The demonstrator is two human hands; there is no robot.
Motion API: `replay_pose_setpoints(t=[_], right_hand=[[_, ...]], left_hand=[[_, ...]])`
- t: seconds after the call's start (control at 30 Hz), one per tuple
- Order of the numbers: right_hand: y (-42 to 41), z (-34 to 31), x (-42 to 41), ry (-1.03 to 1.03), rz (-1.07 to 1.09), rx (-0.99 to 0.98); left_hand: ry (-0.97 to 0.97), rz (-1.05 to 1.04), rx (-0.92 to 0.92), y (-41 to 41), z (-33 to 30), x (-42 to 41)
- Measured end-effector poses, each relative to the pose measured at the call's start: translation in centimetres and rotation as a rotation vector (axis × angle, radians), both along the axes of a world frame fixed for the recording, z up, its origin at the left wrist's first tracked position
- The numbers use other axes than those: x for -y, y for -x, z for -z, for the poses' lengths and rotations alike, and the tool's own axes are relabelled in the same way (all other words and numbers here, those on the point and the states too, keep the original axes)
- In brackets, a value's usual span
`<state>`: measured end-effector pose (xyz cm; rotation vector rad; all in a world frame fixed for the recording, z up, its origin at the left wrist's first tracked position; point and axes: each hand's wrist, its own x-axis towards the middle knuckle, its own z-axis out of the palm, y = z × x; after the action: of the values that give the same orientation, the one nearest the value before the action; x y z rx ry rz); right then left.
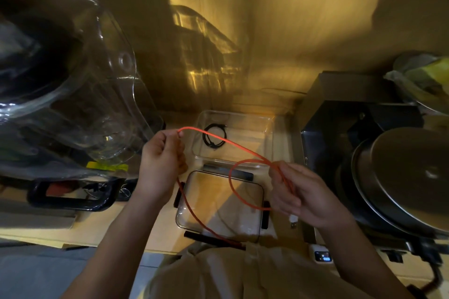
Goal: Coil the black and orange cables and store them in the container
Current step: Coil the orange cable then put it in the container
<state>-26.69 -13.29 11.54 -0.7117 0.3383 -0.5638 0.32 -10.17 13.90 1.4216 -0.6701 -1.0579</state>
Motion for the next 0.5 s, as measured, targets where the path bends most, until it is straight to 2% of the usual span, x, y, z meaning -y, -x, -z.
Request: replay_pose_setpoints(t=[0.17, 0.5], right_hand=[[0.9, 0.0, 0.6, -0.105, 0.039, 0.143], [1.1, 0.0, 2.0, -0.260, 0.247, 0.449]], left_hand=[[-0.082, -0.037, -0.040, -0.5, 1.0, -0.4], [-0.150, 0.118, 0.103, 0.6, 1.9, -2.3]])
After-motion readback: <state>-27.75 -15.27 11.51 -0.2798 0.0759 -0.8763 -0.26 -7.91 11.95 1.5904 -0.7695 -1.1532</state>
